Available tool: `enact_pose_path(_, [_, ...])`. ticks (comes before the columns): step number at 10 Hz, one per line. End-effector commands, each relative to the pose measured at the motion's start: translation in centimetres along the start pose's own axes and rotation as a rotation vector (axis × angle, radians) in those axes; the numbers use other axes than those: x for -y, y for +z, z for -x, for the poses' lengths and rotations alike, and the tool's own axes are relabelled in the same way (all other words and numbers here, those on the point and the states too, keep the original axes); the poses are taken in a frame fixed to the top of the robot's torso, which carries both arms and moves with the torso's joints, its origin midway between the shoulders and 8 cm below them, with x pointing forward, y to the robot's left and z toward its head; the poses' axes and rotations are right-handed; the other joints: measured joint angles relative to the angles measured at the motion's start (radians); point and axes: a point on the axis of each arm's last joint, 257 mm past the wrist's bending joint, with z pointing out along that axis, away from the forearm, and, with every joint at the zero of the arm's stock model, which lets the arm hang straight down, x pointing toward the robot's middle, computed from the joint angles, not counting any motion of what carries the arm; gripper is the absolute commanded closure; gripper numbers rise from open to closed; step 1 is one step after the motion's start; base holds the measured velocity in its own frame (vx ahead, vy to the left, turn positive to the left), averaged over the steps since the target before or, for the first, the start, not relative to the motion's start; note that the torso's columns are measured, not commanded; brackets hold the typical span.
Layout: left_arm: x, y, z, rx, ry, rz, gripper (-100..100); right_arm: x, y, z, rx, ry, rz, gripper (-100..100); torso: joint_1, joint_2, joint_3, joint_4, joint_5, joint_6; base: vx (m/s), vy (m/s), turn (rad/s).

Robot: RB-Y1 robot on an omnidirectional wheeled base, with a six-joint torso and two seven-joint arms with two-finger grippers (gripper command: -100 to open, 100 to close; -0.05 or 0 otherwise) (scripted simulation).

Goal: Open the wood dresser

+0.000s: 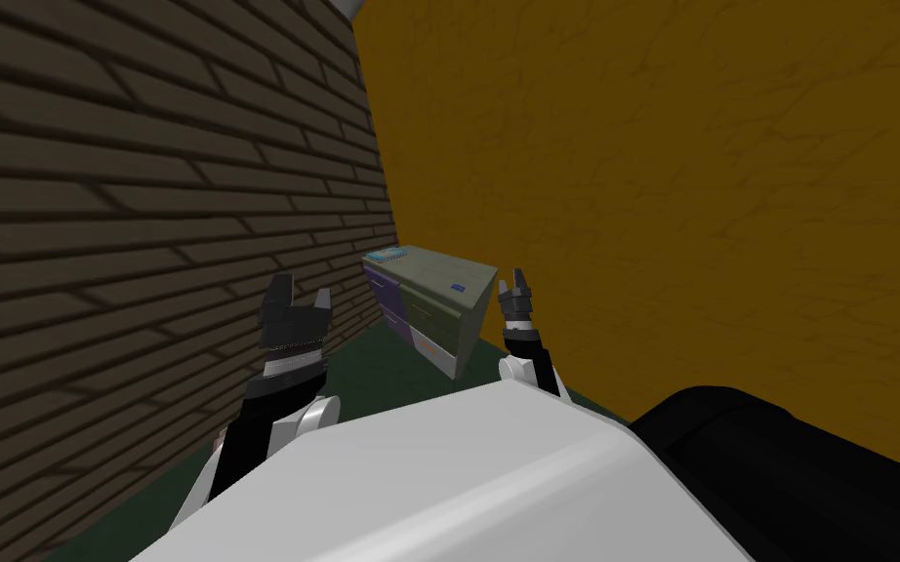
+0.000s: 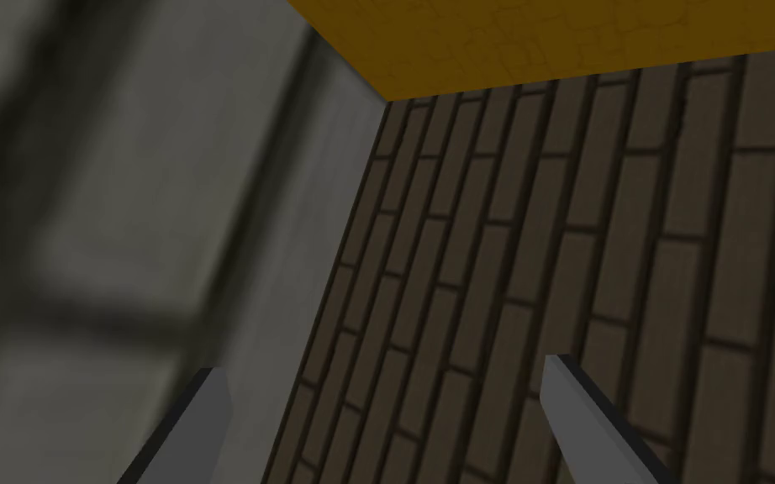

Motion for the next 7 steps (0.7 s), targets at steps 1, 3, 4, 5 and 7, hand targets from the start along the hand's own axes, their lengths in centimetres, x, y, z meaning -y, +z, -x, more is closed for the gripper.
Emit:
enact_pose_path(1, [0.00, 0.00, 0.00, 0.000, 0.000, 0.000, 0, 0.00, 0.00, 0.00, 0.000, 0.000, 0.000, 0, 0.000, 0.040, -0.082, 0.041, 0.000, 0.000, 0.000, 0.000, 0.000])
enact_pose_path(3, [0.01, 0.00, 0.00, 0.000, 0.000, 0.000, 0, -0.01, 0.00, 0.00, 0.000, 0.000, 0.000, 0, 0.000, 0.175, -0.351, 0.176, 0.000, 0.000, 0.000, 0.000, 0.000])
enact_pose_path(4, [0.01, 0.00, 0.00, 0.000, 0.000, 0.000, 0, -0.01, 0.00, 0.00, 0.000, 0.000, 0.000, 0, 0.000, 0.248, -0.497, 0.248, 0.000, 0.000, 0.000, 0.000, 0.000])
enact_pose_path(5, [0.01, 0.00, 0.00, 0.000, 0.000, 0.000, 0, -0.01, 0.00, 0.00, 0.000, 0.000, 0.000, 0, 0.000, 0.322, -0.644, 0.322, 0.000, 0.000, 0.000, 0.000, 0.000])
enact_pose_path(7, [0.02, 0.00, 0.00, 0.000, 0.000, 0.000, 0, -0.02, 0.00, 0.00, 0.000, 0.000, 0.000, 0, 0.000, 0.470, -0.939, 0.470, 0.000, 0.000, 0.000, 0.000, 0.000])
